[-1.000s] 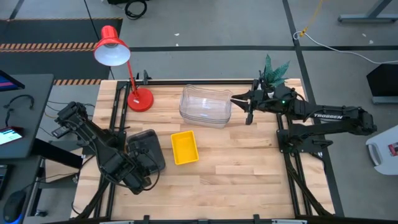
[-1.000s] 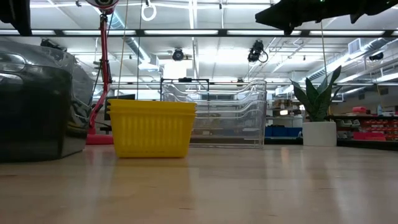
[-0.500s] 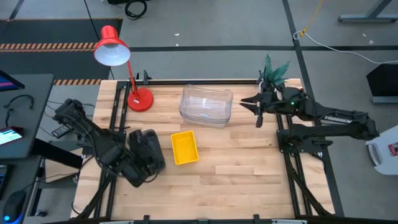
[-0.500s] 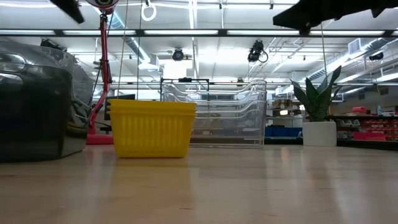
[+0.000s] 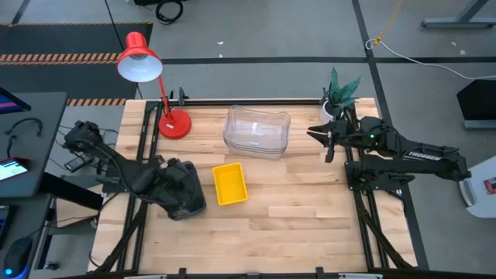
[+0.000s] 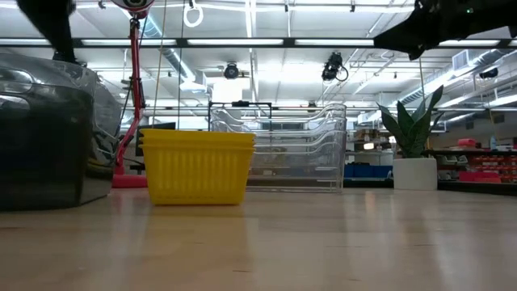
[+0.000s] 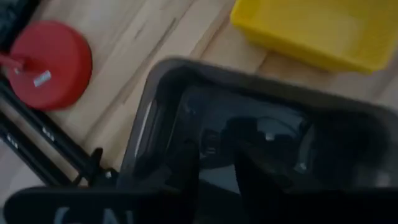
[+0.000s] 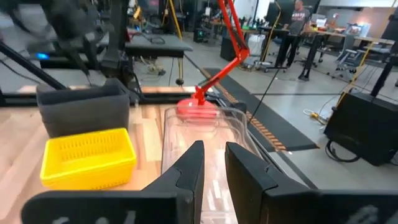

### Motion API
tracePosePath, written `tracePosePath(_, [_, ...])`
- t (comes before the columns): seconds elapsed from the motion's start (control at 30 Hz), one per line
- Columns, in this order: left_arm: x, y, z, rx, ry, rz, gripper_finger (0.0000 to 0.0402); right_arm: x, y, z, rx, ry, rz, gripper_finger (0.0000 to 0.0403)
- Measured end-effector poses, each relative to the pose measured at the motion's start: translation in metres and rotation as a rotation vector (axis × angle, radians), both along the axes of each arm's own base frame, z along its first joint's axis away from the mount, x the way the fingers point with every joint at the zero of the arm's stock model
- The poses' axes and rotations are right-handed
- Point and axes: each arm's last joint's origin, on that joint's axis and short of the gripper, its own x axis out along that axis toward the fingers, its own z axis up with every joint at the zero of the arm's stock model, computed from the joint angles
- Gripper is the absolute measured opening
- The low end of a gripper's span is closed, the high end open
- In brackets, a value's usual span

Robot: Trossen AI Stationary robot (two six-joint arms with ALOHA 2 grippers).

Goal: Stack baskets by color
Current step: Stack the right black bin on the top of the stacked black bins

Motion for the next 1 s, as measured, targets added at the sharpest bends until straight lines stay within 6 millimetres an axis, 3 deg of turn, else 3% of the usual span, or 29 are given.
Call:
tracePosePath(0.27, [0.020, 0.018, -0.057, -0.092, 0.021, 0.008, 0.0083, -0.006, 0.003, 0.004, 0.020, -0.042, 0.033, 0.0071])
tracePosePath(0.43, [0.029, 0.030, -0.082, -0.157, -0.015, 0.012, 0.0072, -0.006, 0.003, 0.003, 0.030, -0.037, 0.033, 0.0071])
tracePosePath(0.67, [0.040, 0.039, -0.104, -0.227, -0.097, -0.056, 0.0061, -0.006, 0.003, 0.003, 0.029, -0.039, 0.033, 0.0071])
tracePosePath(1.0, [0.061, 0.048, -0.115, -0.188, -0.169, -0.170, 0.0046, -0.006, 0.003, 0.004, 0.028, -0.046, 0.035, 0.0071])
